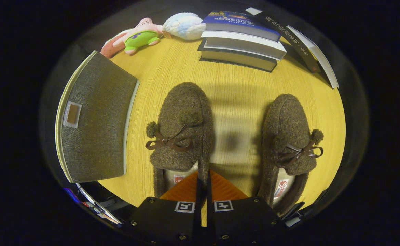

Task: Open the storage box then place both shoes into the box .Put the left shoe in first, then the right shoe, with the right side of both shoes facing outward in a uniform manner.

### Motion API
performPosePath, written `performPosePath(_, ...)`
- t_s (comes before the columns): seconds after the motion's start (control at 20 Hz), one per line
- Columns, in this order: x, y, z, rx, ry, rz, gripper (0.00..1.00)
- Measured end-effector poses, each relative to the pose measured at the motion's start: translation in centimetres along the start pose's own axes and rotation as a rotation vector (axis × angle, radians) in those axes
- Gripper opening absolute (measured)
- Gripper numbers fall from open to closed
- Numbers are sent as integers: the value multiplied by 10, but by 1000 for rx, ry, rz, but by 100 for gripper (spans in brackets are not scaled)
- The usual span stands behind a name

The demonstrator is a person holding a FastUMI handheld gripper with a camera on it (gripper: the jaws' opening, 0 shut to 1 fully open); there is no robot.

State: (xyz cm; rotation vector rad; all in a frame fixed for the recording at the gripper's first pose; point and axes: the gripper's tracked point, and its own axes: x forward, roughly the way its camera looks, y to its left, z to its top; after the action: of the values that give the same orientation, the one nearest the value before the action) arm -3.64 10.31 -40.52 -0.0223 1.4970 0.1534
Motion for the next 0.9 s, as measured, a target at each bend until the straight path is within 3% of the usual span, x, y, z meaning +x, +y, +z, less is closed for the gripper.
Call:
performPosePath(0.1,2,-5,0,-40,-9,-1,0)
performPosePath(0.3,-21,7,10,63,-32,90,0)
performPosePath(0.9,-168,77,85,136,-243,273,0)
